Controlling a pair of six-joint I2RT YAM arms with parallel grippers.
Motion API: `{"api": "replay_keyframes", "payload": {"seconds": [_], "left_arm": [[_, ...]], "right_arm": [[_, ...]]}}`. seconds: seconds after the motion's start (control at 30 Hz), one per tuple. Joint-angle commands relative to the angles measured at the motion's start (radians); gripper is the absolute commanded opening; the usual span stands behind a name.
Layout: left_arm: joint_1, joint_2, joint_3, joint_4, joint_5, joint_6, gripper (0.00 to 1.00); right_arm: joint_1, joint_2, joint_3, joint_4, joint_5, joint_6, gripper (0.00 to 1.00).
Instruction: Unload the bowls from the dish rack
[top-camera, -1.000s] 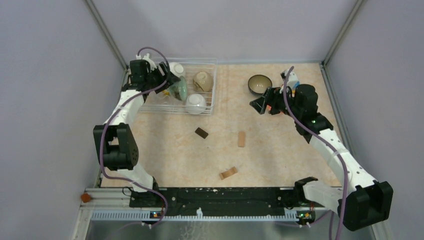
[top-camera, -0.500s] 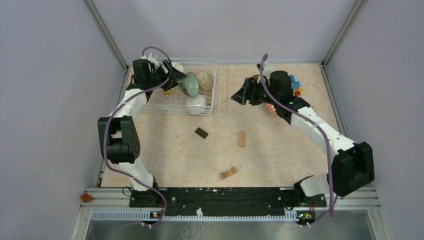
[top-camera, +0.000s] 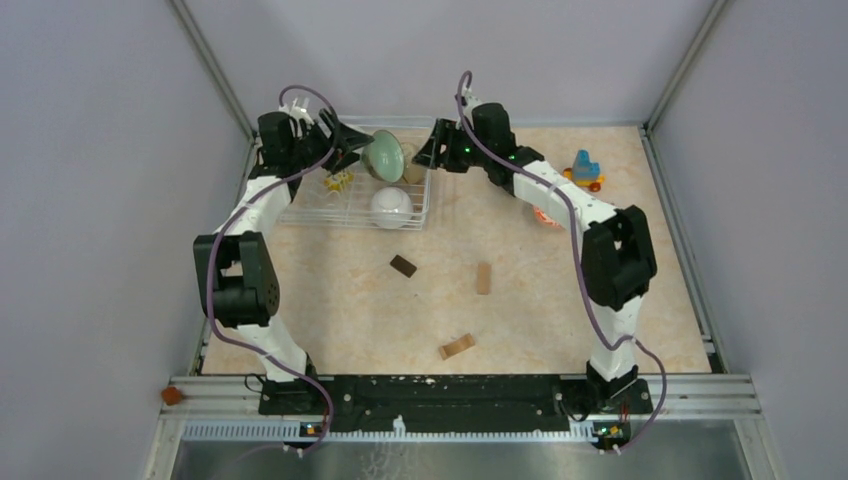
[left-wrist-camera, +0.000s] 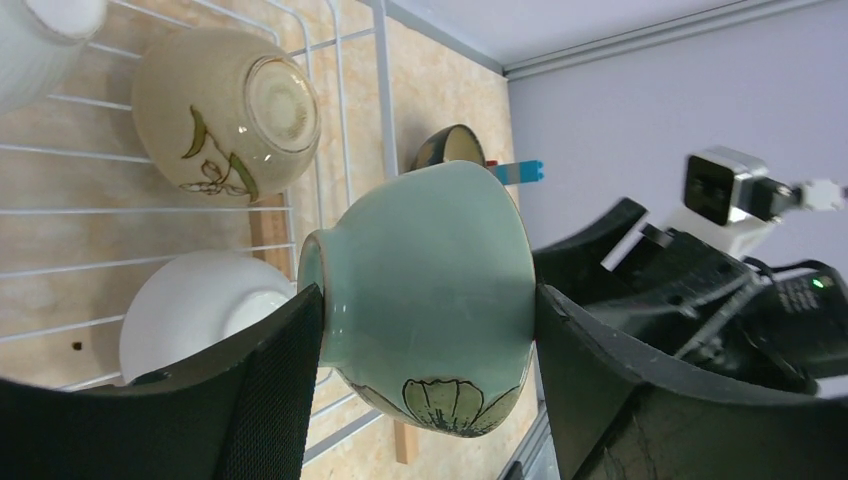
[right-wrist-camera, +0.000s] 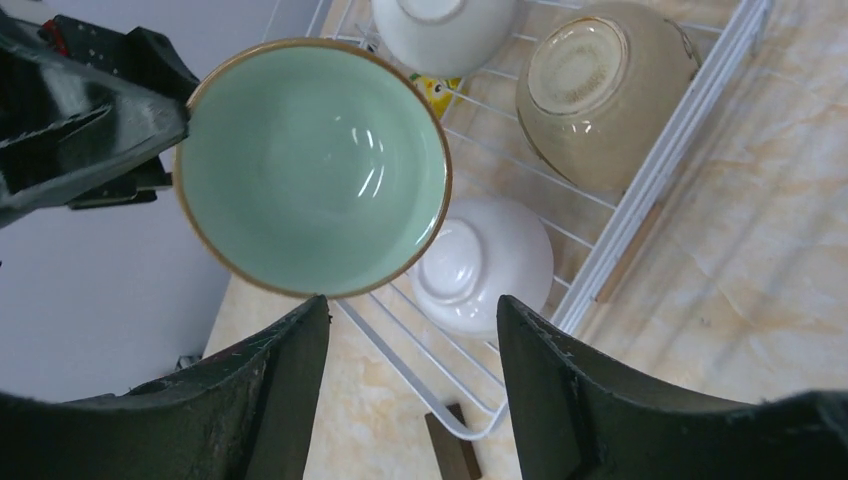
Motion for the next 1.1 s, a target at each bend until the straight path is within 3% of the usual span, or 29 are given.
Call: {"api": "replay_keyframes", "payload": {"seconds": [0.0, 0.2, 0.37, 0.57, 0.63, 0.67, 0.8, 0.87, 0.93, 1.07], "left_arm": [[0.008, -0.023, 0.062, 0.148, 0.082, -0.078, 0.47], [0.008, -0.044, 0.021, 0.246, 0.127, -0.169, 0.47], [0.008, -0.051, -0.004, 0.311, 0.160, -0.223, 0.47], [0.006, -0.075, -0.028, 0.329, 0.182, -0.250, 0.47], [0.006, -0.085, -0.035, 0.328, 0.194, -0.240, 0.48], [0.006, -0.093, -0.036, 0.318, 0.202, -0.225, 0.51], [0.009, -0.130, -0.007, 0.134, 0.197, -0.027, 0.84], [0.012, -0.158, 0.001, 0.036, 0.165, 0.070, 0.93], [0.020, -0.194, -0.003, -0.035, 0.140, 0.137, 0.99], [0.049, -0.240, -0.009, -0.184, 0.105, 0.247, 0.99]], "right_arm": [[0.012, 0.093, 0.151, 0.036, -0.030, 0.090, 0.63], [0.014, 0.178, 0.214, 0.083, -0.085, 0.151, 0.63], [0.015, 0.205, 0.208, 0.148, -0.137, 0.205, 0.55], [0.016, 0.218, 0.196, 0.241, -0.205, 0.281, 0.22], [0.016, 0.216, 0.195, 0.250, -0.214, 0.301, 0.00], [0.016, 0.212, 0.195, 0.245, -0.214, 0.308, 0.00], [0.010, 0.162, 0.142, 0.251, -0.197, 0.308, 0.00], [0.002, 0.121, 0.099, 0.257, -0.182, 0.303, 0.00], [-0.014, 0.078, 0.054, 0.241, -0.168, 0.295, 0.00], [-0.057, -0.046, -0.071, 0.189, -0.131, 0.244, 0.00]]}}
